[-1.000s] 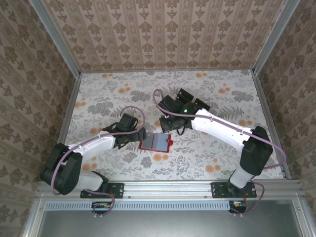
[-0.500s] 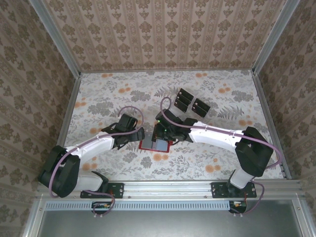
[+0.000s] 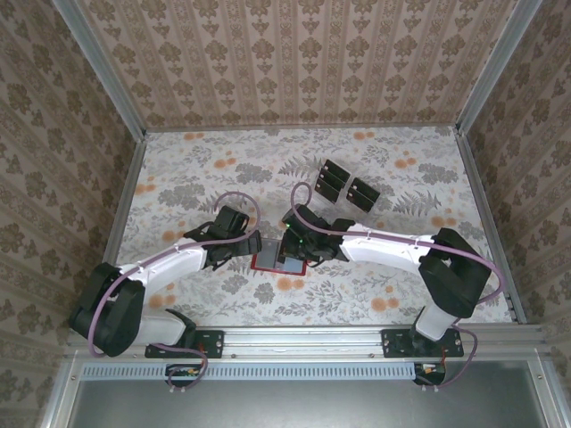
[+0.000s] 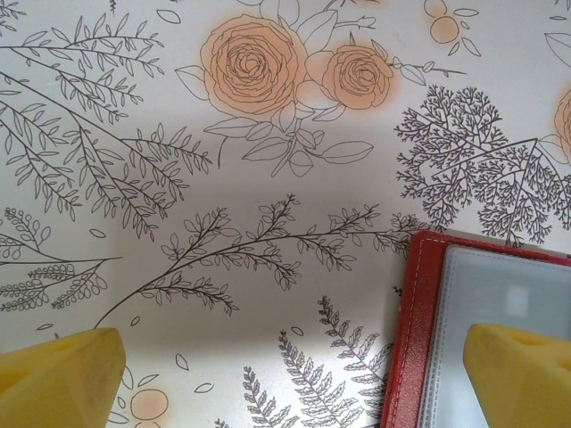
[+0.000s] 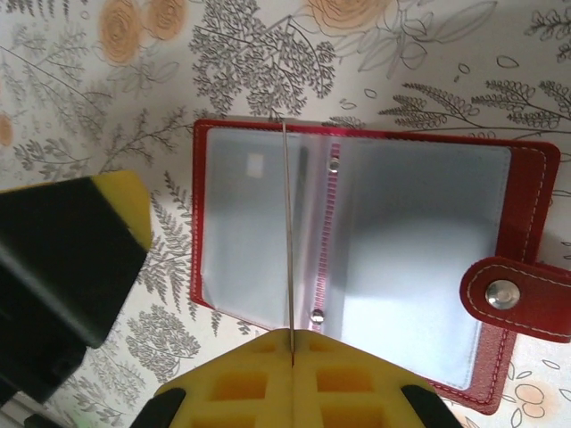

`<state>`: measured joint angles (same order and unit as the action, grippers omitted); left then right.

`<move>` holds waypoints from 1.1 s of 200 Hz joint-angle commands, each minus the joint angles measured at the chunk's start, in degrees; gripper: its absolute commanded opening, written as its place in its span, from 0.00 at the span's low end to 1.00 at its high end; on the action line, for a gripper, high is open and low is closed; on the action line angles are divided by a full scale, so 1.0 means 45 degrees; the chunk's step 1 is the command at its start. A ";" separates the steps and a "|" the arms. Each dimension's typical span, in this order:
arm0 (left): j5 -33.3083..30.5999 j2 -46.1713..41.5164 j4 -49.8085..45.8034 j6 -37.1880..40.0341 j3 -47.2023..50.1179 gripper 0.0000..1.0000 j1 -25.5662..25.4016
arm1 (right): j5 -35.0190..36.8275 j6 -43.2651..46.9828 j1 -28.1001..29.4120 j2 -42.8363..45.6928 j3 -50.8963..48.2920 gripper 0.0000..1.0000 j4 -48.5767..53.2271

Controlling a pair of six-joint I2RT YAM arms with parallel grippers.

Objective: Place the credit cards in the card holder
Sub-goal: Rotate the card holder at the center of the table.

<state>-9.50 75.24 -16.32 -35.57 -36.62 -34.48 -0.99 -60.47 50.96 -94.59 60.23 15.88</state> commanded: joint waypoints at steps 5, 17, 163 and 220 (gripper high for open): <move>-0.0154 -0.0295 -0.0127 -0.0091 -0.0124 1.00 -0.0102 | -0.0367 -0.0174 0.0107 -0.0356 -0.0345 0.00 -0.0251; -0.0171 -0.0295 -0.0172 -0.0103 -0.0114 1.00 -0.0148 | -0.0475 -0.0081 0.0119 -0.0512 -0.0371 0.00 -0.0243; -0.0407 -0.0090 -0.0515 -0.0122 -0.0577 1.00 -0.0851 | -0.1207 0.3115 -0.1534 -0.0241 -0.0907 0.00 0.1582; -0.0319 0.0242 -0.0692 0.0043 -0.0893 1.00 -0.1024 | -0.2395 0.3691 -0.1586 0.0138 -0.0640 0.00 0.0717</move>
<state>-10.37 75.31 -17.82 -35.57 -38.24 -38.61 -8.67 -46.33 43.94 -96.14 56.99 18.35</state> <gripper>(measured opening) 0.997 0.043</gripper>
